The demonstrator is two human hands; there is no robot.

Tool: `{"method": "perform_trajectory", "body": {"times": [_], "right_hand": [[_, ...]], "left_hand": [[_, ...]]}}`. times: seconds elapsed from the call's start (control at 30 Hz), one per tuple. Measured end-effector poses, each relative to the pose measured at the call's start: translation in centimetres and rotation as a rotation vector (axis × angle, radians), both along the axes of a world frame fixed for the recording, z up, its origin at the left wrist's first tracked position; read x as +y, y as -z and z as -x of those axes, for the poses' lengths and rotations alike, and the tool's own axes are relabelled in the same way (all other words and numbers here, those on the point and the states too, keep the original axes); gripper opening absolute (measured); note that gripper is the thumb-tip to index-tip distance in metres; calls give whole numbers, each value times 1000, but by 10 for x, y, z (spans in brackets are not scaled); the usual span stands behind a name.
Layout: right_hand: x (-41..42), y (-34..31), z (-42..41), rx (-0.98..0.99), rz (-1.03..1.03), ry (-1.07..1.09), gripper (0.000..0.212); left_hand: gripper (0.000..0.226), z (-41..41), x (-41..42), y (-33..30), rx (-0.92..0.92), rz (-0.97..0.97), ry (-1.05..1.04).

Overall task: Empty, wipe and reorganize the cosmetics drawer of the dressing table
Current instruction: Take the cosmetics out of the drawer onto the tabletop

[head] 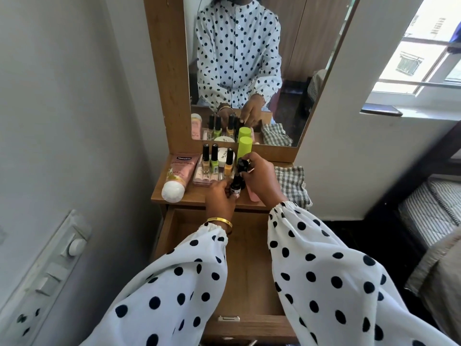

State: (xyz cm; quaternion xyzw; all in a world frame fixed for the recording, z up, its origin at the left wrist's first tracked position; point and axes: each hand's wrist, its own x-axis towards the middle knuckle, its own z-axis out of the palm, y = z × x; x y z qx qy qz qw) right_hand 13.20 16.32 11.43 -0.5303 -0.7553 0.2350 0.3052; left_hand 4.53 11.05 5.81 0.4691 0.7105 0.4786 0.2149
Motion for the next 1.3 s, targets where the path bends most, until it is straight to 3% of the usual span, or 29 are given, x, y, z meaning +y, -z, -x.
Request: {"method": "perform_trajectory", "body": {"times": [0.37,0.47,0.67,0.77,0.83,0.97,1.13,1.3], "right_hand": [[-4,-3,-9,71,42,19,43],[-11,-5,-18,83,-10,65,32],[-61,18,-43,226,-142,118,9],[-88,50,-51,188,-70,124,9],[-100,71,-55,105,40,137,5],[-105,100,-62,-264,106,98,14],[-95,96,-60,-785,-221,106,10],[-74,103,-63,-1038,-276,76,38]], "left_hand": [[50,-2,3,4,29,20,21],[53,-1,-6,2,-43,-13,38],[33,-8,-54,5,-120,-149,-25],[27,-18,-75,19,-146,-125,-23],[25,-24,-86,31,-156,-65,-13],[22,-24,-92,49,-156,75,22],[22,-15,-90,58,-97,164,38],[21,-16,-90,60,-89,208,90]]}}
